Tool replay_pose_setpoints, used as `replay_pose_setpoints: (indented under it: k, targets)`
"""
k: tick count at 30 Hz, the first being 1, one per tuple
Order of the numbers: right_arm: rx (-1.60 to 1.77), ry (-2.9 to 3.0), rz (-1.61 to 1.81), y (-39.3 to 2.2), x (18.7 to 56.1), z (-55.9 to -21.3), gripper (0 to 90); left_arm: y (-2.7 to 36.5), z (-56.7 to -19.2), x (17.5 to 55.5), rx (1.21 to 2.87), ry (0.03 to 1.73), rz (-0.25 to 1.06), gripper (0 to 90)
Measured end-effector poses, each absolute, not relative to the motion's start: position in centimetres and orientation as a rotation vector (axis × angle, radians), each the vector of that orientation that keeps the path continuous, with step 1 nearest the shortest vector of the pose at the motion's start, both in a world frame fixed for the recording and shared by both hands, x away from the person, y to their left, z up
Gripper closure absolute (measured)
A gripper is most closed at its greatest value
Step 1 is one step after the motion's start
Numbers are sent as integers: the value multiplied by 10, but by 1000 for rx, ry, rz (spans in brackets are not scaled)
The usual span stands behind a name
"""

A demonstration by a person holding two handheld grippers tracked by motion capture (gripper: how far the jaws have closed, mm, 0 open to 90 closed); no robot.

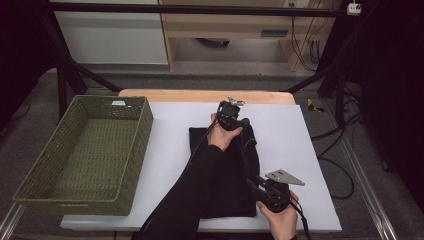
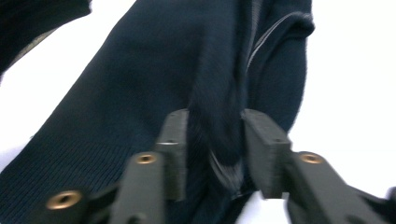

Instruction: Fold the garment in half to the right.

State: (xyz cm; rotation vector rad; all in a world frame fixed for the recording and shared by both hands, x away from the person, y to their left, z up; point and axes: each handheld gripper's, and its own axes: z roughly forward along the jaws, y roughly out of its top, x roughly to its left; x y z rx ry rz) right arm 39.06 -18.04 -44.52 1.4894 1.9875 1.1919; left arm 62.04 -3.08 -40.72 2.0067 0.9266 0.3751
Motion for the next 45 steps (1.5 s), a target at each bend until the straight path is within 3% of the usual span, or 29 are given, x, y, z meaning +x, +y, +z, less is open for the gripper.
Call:
replay_pose_setpoints:
  k: [3, 8, 17, 27, 35, 45]
  targets:
    - [1423, 1980, 1210, -185, 394, -439, 438, -20, -400, 613, 1971, 893, 379, 405]
    - [1365, 2025, 1254, -191, 404, -430, 286, 8, -395, 601, 1943, 918, 330, 247]
    - [1326, 2067, 1310, -204, 414, -422, 151, 56, -400, 573, 1948, 945, 318, 129]
    - [1341, 2107, 1267, -210, 420, -430, 117, 89, -412, 533, 1988, 909, 296, 47]
    - [1343, 2131, 1248, -212, 422, -435, 100, 102, -424, 501, 2002, 889, 256, 38]
    - [1386, 2161, 1199, -219, 420, -446, 159, 120, -447, 460, 1997, 966, 234, 39]
